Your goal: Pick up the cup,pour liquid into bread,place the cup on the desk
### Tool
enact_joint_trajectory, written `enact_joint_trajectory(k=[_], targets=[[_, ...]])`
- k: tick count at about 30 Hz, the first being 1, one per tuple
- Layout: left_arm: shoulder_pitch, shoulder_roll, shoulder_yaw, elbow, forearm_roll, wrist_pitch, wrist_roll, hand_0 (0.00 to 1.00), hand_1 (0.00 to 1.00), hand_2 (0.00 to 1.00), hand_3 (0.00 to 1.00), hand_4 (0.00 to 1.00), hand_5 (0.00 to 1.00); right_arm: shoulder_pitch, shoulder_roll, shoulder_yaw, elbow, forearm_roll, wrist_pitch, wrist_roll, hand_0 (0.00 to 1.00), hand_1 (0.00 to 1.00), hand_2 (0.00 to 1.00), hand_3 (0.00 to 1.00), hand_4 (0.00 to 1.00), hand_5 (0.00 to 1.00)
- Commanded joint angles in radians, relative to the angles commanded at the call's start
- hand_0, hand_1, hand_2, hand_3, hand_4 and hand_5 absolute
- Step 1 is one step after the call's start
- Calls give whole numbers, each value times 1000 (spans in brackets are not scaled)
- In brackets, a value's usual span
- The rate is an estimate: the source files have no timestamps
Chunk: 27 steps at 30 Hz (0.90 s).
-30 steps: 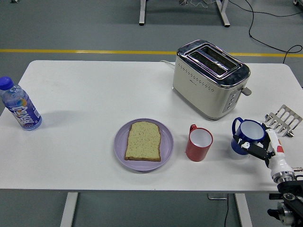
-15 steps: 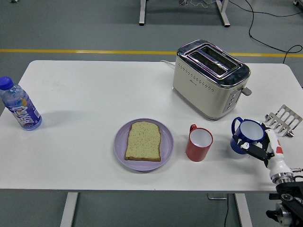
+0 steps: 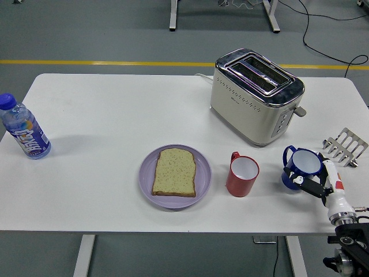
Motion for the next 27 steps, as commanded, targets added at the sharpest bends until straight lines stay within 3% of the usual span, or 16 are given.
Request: enact_joint_trajectory(k=[27], targets=[[-5, 3, 15, -1, -20, -3, -2, 690, 756, 773, 611, 396, 998, 24, 7, -41, -50, 40, -12, 36, 447, 411, 530, 513, 706, 2]])
